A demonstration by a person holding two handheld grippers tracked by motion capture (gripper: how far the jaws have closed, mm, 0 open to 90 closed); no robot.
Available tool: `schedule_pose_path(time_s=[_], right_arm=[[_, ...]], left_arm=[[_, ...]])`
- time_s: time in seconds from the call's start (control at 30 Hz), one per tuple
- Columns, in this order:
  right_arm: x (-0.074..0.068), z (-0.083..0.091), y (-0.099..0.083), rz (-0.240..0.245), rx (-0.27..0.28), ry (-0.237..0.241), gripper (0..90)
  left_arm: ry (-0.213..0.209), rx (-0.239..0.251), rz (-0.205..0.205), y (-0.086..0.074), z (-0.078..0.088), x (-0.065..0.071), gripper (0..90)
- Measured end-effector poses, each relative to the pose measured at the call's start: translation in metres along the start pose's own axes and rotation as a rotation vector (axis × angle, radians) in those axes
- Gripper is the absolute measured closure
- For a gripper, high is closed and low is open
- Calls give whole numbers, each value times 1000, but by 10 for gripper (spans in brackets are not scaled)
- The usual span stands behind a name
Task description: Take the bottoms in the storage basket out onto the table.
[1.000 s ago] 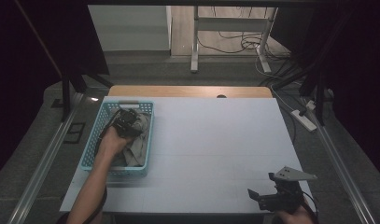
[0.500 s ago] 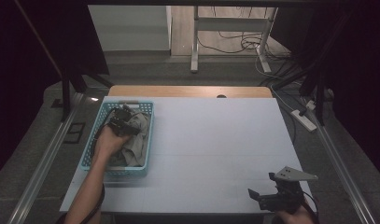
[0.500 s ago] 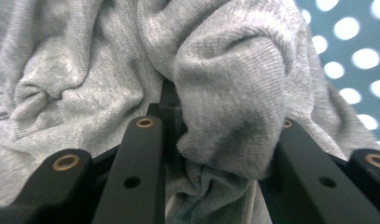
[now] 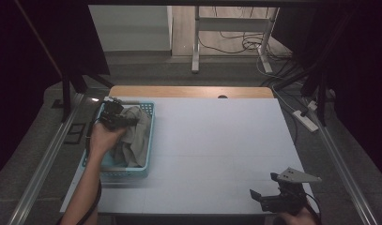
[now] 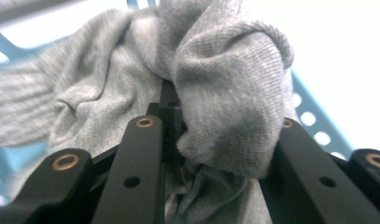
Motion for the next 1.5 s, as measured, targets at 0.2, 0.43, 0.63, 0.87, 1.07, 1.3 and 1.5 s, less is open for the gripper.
schedule_pose_path(time_s=[0.2, 0.43, 0.63, 0.87, 1.07, 1.3, 1.5], right_arm=[[1, 1, 0, -1, 16, 2, 18], [1, 3, 0, -5, 26, 9, 18], [1, 3, 0, -7, 31, 10, 18], [1, 3, 0, -6, 32, 10, 18], [1, 3, 0, -5, 33, 11, 18], [1, 3, 0, -3, 34, 10, 18], [1, 3, 0, -4, 35, 9, 18]], left_arm=[[-47, 73, 23, 9, 15, 4, 697], [-29, 140, -22, 20, 31, 18, 697], [-44, 209, -41, 28, 42, 30, 696], [-87, 280, -79, 36, 56, 44, 695], [-141, 328, -79, 41, 64, 52, 695], [-190, 357, -93, 46, 69, 65, 695], [-221, 375, -115, 50, 73, 77, 694]])
Point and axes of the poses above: each handheld gripper's, and its own axes: z roughly backward along the jaws, y roughly out of its top, x roughly to its right, the point moved 1 cm from there along -z, roughly forward along the jaws, and after that the axes turned 10 degrees about x, right-handed, at the moved point
